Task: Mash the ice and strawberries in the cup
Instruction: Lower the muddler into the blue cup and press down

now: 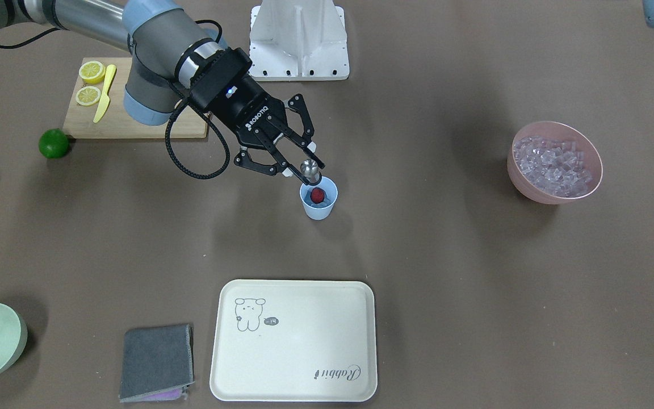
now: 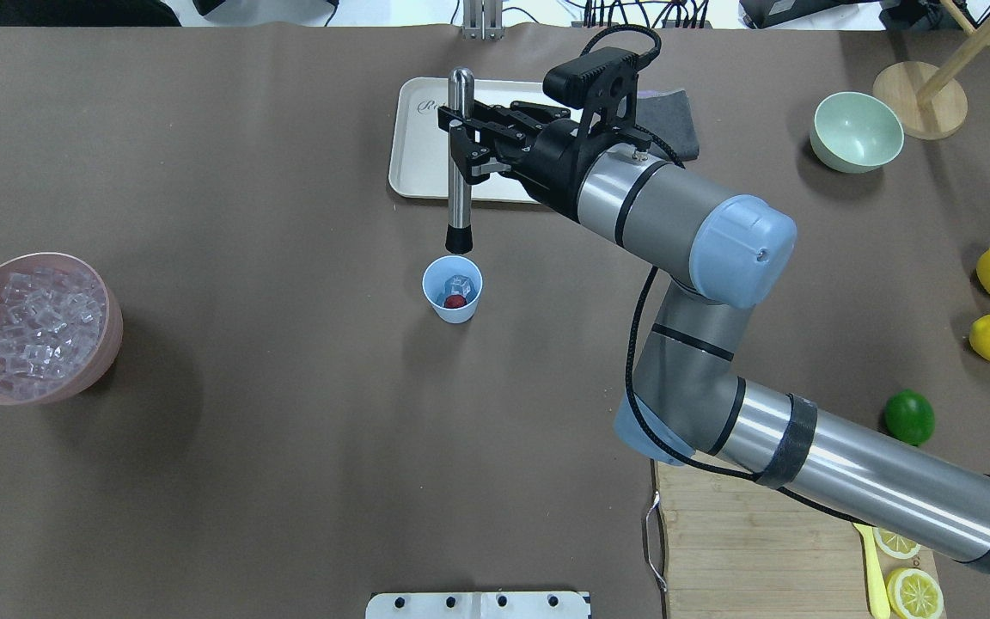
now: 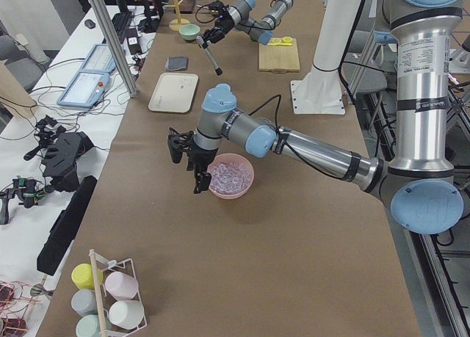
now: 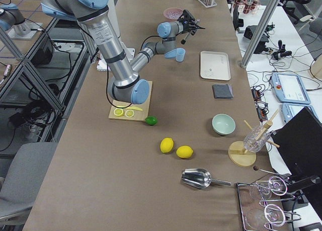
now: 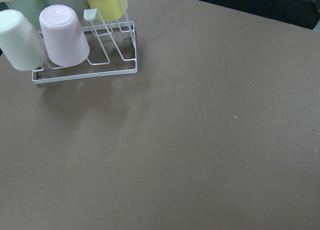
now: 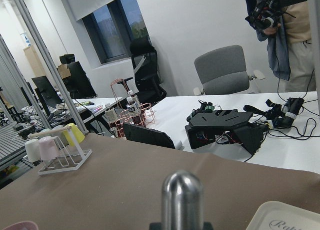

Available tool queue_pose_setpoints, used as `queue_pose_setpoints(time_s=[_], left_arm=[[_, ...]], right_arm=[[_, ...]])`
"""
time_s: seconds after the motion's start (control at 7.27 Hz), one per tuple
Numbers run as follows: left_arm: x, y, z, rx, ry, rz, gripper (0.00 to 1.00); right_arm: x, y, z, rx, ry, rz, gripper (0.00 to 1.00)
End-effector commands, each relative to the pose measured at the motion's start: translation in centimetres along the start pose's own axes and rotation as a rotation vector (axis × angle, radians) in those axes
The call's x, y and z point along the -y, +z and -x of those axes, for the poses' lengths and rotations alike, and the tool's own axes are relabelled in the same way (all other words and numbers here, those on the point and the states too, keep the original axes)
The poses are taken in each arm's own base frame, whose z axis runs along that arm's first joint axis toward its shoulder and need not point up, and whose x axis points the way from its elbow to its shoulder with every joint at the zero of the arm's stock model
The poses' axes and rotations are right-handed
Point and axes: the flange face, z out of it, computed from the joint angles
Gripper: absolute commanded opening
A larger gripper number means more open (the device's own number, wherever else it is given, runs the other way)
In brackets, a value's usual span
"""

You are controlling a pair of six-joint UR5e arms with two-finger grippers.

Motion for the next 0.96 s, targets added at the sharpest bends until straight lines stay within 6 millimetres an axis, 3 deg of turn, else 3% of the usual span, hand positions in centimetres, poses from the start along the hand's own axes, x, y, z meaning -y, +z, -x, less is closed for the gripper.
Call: queue_pose_setpoints(time_s=[0.0, 0.41, 0.83], left_arm=[[0.0, 0.3, 0.2, 0.004, -0.005, 0.004, 0.98], [0.1, 1.0, 0.5, 0.013, -0.011, 0.011, 0.98], [0.1, 1.2, 0.7, 0.017, -0.015, 0.015, 0.98]], right_arm=[[-2.4, -0.3, 0.7, 0.065, -0.059, -0.031, 0.00], [-3.6, -0.4, 0.9, 0.047, -0.158, -0.033, 0.00], [-6.0, 0.9, 0.7, 0.022, -0.162, 0.005, 0.00]])
